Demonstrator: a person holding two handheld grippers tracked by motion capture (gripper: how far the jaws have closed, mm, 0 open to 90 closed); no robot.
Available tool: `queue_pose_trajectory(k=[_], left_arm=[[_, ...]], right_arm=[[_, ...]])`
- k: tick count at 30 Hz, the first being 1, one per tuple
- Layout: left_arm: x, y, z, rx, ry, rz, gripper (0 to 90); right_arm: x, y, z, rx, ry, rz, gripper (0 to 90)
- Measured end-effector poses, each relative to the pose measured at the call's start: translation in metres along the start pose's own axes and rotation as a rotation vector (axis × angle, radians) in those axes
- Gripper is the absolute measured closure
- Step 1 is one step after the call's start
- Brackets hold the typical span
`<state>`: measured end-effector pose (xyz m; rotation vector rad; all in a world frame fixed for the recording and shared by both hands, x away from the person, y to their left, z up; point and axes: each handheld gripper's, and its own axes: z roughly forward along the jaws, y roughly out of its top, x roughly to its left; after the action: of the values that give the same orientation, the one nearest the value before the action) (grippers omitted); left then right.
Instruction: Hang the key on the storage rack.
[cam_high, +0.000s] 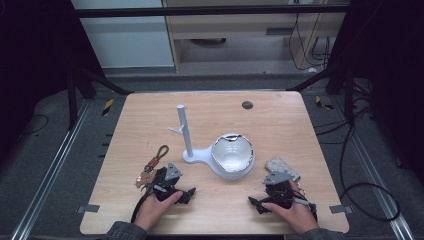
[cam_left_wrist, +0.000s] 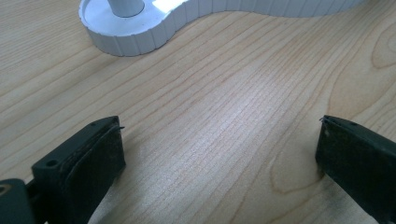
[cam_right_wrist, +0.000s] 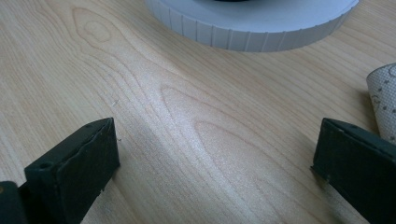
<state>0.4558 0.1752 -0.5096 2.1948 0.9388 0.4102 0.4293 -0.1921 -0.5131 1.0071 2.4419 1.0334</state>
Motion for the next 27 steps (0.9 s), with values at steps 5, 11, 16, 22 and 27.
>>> queue_pose_trajectory(k=[5,11,16,22,27], left_arm=[[0.001,0.000,-0.001,-0.004,-0.007,0.006,0.8],[0.006,-0.002,-0.005,-0.014,0.000,0.015,3.4],[0.014,-0.005,-0.015,-0.024,0.004,0.019,3.6],[0.032,-0.006,-0.028,-0.005,0.039,-0.012,5.5],[0.050,0.000,-0.043,0.037,0.099,0.002,5.7]], right_arm=[[0.000,0.000,0.000,0.000,0.000,0.000,0.2],[0.000,0.000,0.000,0.000,0.000,0.000,0.2],[0.000,0.000,0.000,0.000,0.000,-0.001,0.3],[0.000,0.000,0.000,0.000,0.000,0.000,0.2],[0.000,-0.001,-0.001,0.002,-0.004,0.006,0.2]])
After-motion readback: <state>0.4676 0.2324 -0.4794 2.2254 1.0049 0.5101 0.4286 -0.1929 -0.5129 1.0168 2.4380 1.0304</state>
